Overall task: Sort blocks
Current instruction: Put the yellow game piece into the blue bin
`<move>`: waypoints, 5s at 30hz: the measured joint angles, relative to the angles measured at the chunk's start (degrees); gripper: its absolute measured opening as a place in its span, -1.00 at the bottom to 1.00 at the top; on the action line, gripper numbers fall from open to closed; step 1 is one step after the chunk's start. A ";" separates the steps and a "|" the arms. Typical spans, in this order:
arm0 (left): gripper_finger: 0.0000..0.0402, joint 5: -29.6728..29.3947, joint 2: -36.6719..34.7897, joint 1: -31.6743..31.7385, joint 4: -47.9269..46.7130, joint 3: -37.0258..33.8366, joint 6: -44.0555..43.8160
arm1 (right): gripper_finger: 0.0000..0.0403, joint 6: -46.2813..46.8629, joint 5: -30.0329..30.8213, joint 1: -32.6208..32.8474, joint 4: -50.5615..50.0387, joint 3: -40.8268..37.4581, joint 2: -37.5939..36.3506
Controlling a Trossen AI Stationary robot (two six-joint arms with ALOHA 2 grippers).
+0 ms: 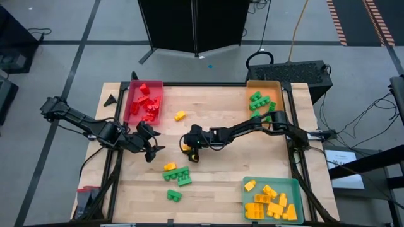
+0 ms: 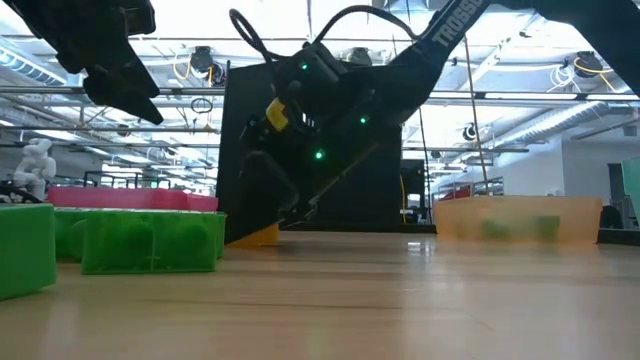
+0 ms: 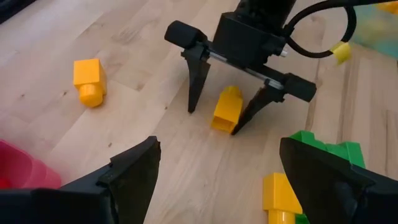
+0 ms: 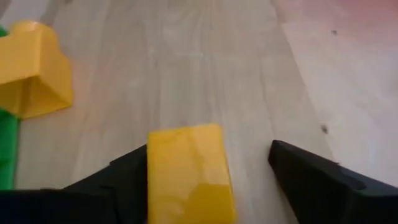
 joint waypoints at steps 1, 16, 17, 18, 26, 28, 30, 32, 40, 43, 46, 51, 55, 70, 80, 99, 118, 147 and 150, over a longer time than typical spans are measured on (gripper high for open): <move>0.65 -0.01 0.00 0.00 -0.01 0.00 -0.01 | 0.46 0.15 0.33 0.10 -0.12 0.03 0.33; 0.65 0.00 0.00 0.00 -0.01 0.00 -0.07 | -0.44 4.09 4.43 0.94 -0.65 -0.15 -0.61; 0.65 -0.02 -0.02 0.00 0.00 0.00 -0.07 | -0.44 4.45 4.49 0.92 -1.23 -0.24 -1.66; 0.65 -0.02 -0.01 0.00 -0.01 0.00 -0.08 | -0.44 4.49 4.62 0.89 -2.22 -0.38 -2.54; 0.65 -0.28 -0.02 0.00 -0.10 0.00 -0.03 | -0.44 3.59 9.51 1.27 -13.64 -0.41 -20.99; 0.65 -0.60 -0.02 0.00 -0.27 0.00 -0.03 | -0.44 3.75 10.50 2.50 -17.71 -0.42 -26.65; 0.65 -1.25 -0.02 0.00 -0.34 0.00 0.01 | -0.44 4.33 11.72 4.64 -21.44 -0.42 -31.32; 0.65 -1.69 -0.02 0.00 -0.45 0.00 0.01 | -0.44 5.91 13.66 7.11 -26.63 -0.44 -35.76; 0.65 -2.12 -0.02 0.00 -0.75 0.00 0.04 | -0.44 32.39 21.05 23.06 -60.28 -0.42 -44.00; 0.65 -2.56 -0.02 0.00 -0.78 0.00 0.51 | -0.44 49.07 21.24 30.30 -71.19 -0.42 -44.16; 0.65 -3.10 -0.02 0.00 -0.78 0.00 1.63 | -0.44 64.06 20.62 36.52 -77.32 -0.42 -43.24; 0.65 -4.18 -0.02 0.25 -0.84 0.00 2.04 | -0.44 80.15 12.24 43.68 -84.35 -0.42 -42.99; 0.65 -4.44 -0.02 0.92 -0.82 0.00 1.84 | -0.44 91.20 5.90 48.34 -90.20 -0.42 -42.88; 0.65 -5.11 -0.02 1.29 -0.80 0.00 1.72 | -0.44 117.19 -6.81 60.85 -88.22 -1.22 -41.47; 0.65 -5.10 0.00 1.29 -0.78 0.00 1.63 | -0.44 117.68 -8.89 60.80 -76.42 -11.96 -40.05; 0.65 -5.09 0.00 1.29 -0.80 0.00 1.89 | -0.02 115.66 -9.90 58.21 -66.18 -22.99 -40.05; 0.65 -5.07 0.00 1.29 -0.81 0.00 1.89 | 0.30 96.85 9.87 48.58 -99.48 6.09 -40.97; 0.65 -4.81 -0.02 1.14 -0.84 0.00 1.45 | 0.23 -4.04 17.35 -7.75 -42.40 10.35 -36.61; 0.65 -5.11 0.00 1.14 -0.85 0.00 1.50 | 0.23 -8.45 10.65 -10.93 -34.96 10.25 -30.69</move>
